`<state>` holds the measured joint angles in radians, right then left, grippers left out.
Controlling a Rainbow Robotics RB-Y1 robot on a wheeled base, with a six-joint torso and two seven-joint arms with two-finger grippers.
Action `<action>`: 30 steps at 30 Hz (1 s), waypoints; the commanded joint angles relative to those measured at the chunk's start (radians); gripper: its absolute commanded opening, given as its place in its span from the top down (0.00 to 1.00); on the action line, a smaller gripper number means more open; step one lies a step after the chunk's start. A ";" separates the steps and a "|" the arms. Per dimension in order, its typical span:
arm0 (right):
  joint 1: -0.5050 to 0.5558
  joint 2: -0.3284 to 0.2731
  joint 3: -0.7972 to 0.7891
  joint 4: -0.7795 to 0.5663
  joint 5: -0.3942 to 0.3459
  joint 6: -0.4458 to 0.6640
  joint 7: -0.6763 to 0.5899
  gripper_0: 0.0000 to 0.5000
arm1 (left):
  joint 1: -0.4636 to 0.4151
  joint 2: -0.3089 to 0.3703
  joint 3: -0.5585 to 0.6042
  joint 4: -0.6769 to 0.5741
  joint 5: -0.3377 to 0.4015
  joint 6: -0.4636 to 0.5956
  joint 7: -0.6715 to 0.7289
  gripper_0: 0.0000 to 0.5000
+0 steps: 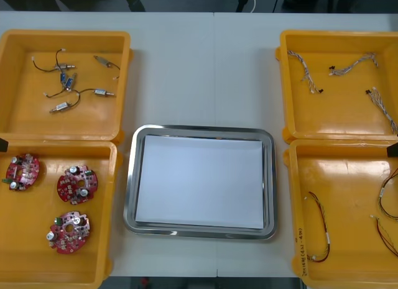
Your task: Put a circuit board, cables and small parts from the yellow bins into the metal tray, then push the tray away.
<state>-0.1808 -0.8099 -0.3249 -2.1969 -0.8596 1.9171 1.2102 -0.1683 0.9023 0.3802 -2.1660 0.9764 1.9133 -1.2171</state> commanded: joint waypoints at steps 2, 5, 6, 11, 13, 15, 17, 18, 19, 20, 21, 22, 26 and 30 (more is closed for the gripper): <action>-0.002 -0.041 -0.023 -0.006 -0.007 0.003 -0.031 0.00 | 0.019 -0.008 0.031 -0.026 -0.008 0.007 -0.074 0.00; -0.002 -0.041 -0.023 -0.006 -0.007 0.003 -0.031 0.00 | 0.019 -0.008 0.031 -0.026 -0.008 0.007 -0.074 0.00; -0.002 -0.041 -0.023 -0.006 -0.007 0.003 -0.031 0.00 | 0.019 -0.008 0.031 -0.026 -0.008 0.007 -0.074 0.00; -0.002 -0.041 -0.023 -0.006 -0.007 0.003 -0.031 0.00 | 0.019 -0.008 0.031 -0.026 -0.008 0.007 -0.074 0.00; -0.002 -0.041 -0.023 -0.006 -0.007 0.003 -0.031 0.00 | 0.019 -0.008 0.031 -0.026 -0.008 0.007 -0.074 0.00; -0.002 -0.041 -0.023 -0.006 -0.007 0.003 -0.031 0.00 | 0.019 -0.008 0.031 -0.026 -0.008 0.007 -0.074 0.00; -0.002 -0.041 -0.023 -0.006 -0.007 0.003 -0.031 0.00 | 0.019 -0.008 0.031 -0.026 -0.008 0.007 -0.074 0.00; -0.002 -0.041 -0.023 -0.006 -0.007 0.003 -0.031 0.00 | 0.019 -0.008 0.031 -0.026 -0.008 0.007 -0.074 0.00; -0.002 -0.041 -0.023 -0.006 -0.007 0.003 -0.031 0.00 | 0.019 -0.008 0.031 -0.026 -0.008 0.007 -0.074 0.00; -0.002 -0.041 -0.023 -0.006 -0.007 0.003 -0.031 0.00 | 0.019 -0.008 0.031 -0.026 -0.008 0.007 -0.074 0.00; -0.002 -0.041 -0.023 -0.006 -0.007 0.003 -0.031 0.00 | 0.019 -0.008 0.031 -0.026 -0.008 0.007 -0.074 0.00; -0.002 -0.041 -0.023 -0.006 -0.007 0.003 -0.031 0.00 | 0.019 -0.008 0.031 -0.026 -0.008 0.007 -0.074 0.00; -0.002 -0.041 -0.023 -0.006 -0.007 0.003 -0.031 0.00 | 0.019 -0.008 0.031 -0.026 -0.008 0.007 -0.074 0.00; -0.002 -0.041 -0.023 -0.006 -0.007 0.003 -0.031 0.00 | 0.019 -0.008 0.031 -0.026 -0.008 0.007 -0.074 0.00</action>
<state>-0.1808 -0.8099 -0.3249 -2.1969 -0.8596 1.9171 1.2102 -0.1683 0.9023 0.3802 -2.1660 0.9764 1.9133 -1.2171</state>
